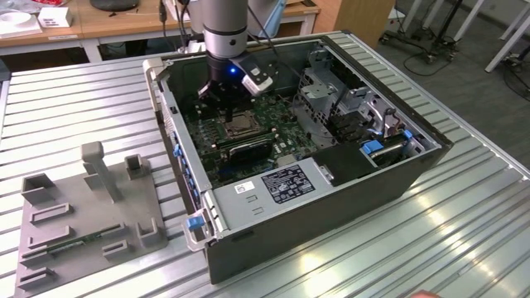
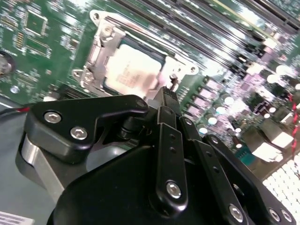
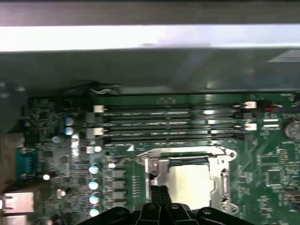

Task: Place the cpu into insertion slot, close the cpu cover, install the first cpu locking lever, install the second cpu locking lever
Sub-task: 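Install the first cpu locking lever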

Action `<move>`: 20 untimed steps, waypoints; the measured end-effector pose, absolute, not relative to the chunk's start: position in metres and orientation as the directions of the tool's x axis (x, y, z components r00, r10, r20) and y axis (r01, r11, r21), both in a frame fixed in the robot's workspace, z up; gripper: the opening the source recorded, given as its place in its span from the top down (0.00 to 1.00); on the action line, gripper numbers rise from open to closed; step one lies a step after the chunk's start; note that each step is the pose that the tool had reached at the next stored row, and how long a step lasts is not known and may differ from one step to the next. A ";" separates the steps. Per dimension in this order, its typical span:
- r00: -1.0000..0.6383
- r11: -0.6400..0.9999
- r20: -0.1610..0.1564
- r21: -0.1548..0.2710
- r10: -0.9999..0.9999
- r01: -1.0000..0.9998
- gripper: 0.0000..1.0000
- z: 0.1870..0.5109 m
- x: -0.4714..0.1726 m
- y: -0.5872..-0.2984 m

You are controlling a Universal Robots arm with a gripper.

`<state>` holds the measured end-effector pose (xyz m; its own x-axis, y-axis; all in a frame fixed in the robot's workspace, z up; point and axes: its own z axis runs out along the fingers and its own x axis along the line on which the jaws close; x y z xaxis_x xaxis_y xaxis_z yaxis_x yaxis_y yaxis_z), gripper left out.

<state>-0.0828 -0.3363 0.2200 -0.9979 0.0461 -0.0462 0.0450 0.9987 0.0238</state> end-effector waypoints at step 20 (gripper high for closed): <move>-0.998 0.999 -0.047 0.024 0.046 0.045 0.90 0.219 -0.114 -0.336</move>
<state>-0.1137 -0.3363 0.2194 -0.9978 0.0461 -0.0467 0.0450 0.9987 0.0239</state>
